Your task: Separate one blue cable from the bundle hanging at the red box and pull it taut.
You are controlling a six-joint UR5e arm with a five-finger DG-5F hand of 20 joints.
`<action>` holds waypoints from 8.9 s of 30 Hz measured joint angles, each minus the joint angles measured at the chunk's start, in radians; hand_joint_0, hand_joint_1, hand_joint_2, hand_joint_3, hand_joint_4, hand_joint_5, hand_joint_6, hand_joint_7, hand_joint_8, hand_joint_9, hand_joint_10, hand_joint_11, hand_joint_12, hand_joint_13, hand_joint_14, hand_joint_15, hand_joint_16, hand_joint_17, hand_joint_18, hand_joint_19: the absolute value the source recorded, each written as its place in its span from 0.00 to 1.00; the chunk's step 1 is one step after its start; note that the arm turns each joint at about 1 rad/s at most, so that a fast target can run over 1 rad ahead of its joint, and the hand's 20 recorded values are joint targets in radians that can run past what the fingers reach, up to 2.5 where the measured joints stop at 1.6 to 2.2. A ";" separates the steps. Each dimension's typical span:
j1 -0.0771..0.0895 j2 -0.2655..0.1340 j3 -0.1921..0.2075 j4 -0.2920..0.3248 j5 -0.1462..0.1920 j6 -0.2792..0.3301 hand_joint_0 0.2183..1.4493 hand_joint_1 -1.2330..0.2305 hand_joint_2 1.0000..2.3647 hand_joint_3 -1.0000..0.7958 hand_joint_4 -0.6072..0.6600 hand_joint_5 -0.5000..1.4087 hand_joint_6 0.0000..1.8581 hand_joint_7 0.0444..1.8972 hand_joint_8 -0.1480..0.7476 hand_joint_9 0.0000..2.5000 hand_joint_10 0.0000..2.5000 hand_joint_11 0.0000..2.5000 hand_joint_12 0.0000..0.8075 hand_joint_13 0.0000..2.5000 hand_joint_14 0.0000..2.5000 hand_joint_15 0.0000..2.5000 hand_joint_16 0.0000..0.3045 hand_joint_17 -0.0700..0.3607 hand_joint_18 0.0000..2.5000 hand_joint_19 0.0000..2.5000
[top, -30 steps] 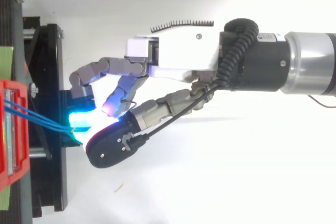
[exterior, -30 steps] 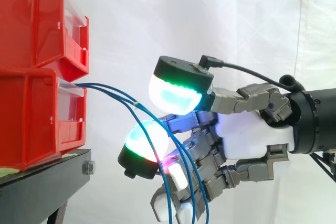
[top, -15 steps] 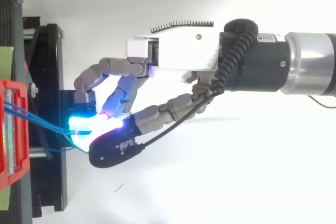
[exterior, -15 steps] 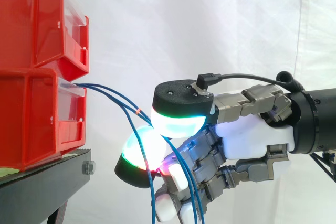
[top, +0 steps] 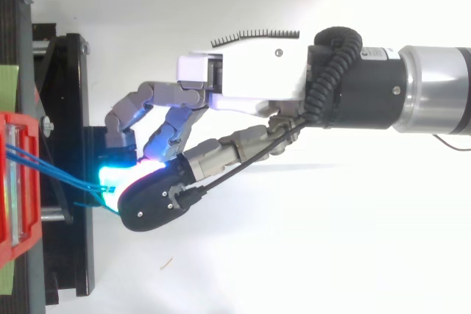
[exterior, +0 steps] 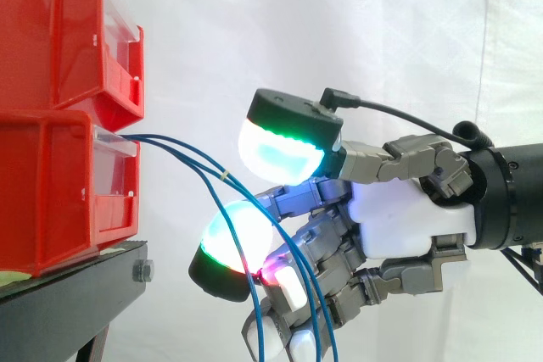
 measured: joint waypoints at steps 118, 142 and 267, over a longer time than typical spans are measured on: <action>0.002 0.000 -0.003 0.000 -0.001 -0.018 0.31 0.31 0.01 0.52 0.40 0.19 0.49 0.59 0.53 0.42 0.01 0.36 0.45 0.35 0.01 0.19 0.15 0.40 0.36 0.20; 0.002 0.000 -0.004 0.000 0.002 -0.024 0.29 0.44 0.00 0.48 0.58 0.20 0.43 0.49 0.55 0.42 0.00 0.34 0.49 0.36 0.01 0.19 0.17 0.44 0.37 0.19; 0.056 0.108 -0.217 0.126 0.124 0.137 0.36 0.34 0.12 0.63 0.17 0.19 0.51 0.61 0.44 0.40 1.00 0.60 0.42 0.40 1.00 0.68 0.15 0.41 0.63 0.70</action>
